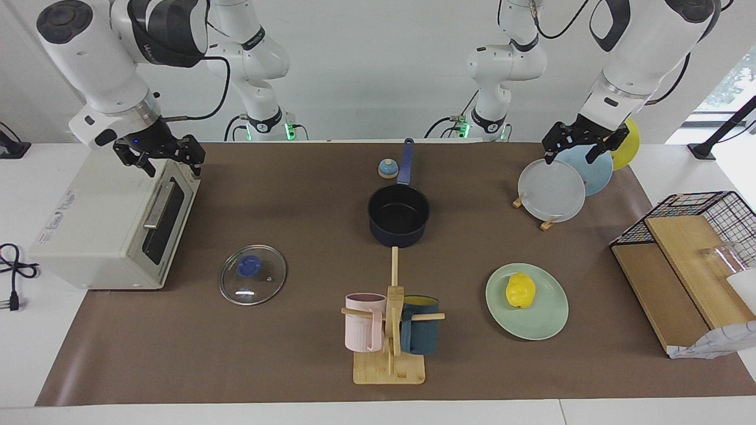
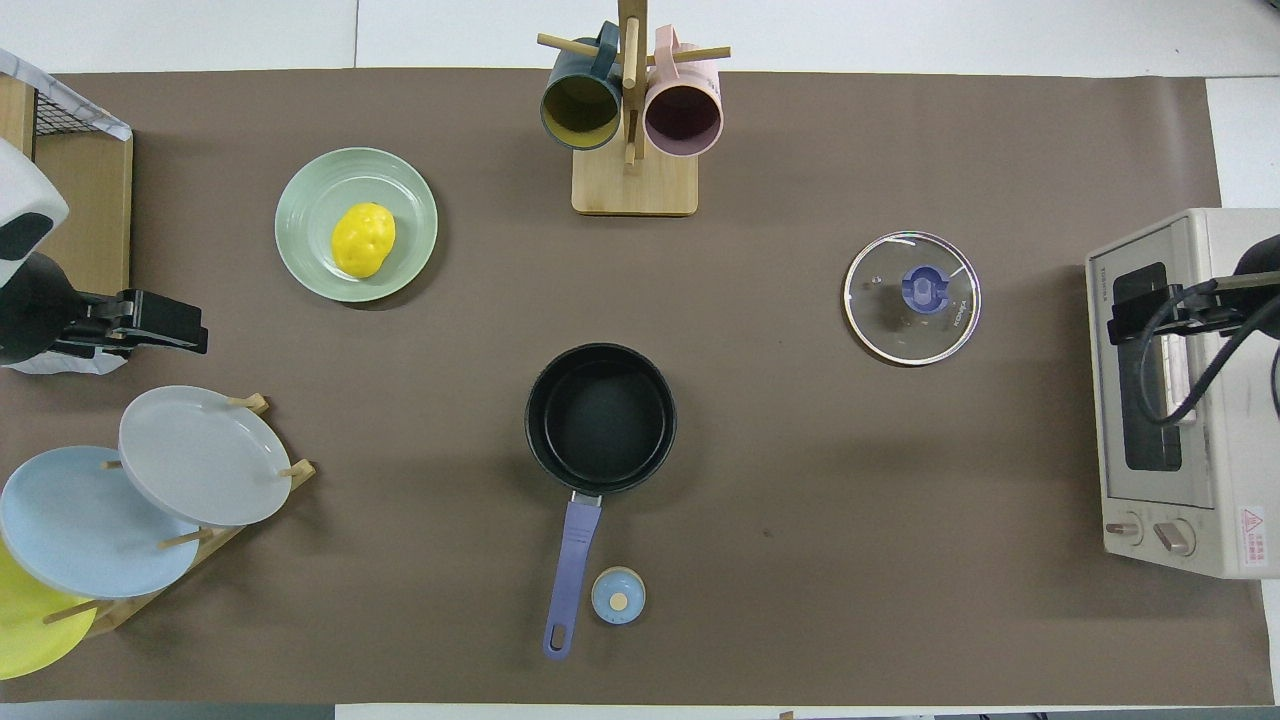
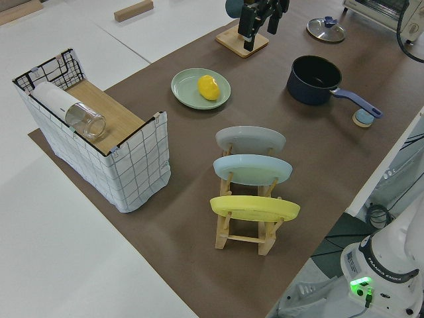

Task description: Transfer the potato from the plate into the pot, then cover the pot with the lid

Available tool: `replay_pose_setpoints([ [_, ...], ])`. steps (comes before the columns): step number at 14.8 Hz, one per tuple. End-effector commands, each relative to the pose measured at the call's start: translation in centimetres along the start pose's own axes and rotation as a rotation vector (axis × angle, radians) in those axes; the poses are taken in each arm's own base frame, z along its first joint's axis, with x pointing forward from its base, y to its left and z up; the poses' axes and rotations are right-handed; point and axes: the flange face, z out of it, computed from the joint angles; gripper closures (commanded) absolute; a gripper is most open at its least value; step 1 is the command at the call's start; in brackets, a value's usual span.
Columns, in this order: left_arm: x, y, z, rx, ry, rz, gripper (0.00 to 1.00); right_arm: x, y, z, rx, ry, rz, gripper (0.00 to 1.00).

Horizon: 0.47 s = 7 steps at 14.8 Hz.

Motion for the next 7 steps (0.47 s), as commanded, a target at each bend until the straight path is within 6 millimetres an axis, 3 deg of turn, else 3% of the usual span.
replay_pose_setpoints([
  [1,-0.9,-0.4,-0.3,0.009,-0.001,-0.007,0.00,-1.0,-2.1,4.6,0.018,0.046,-0.047,0.00],
  [2,-0.9,-0.4,-0.3,0.009,-0.001,-0.007,0.00,-0.1,-4.5,5.8,0.026,0.040,-0.075,0.00],
  [7,-0.9,-0.4,-0.4,0.009,0.001,-0.007,0.00,4.5,-6.1,12.5,0.022,0.092,-0.088,0.00],
])
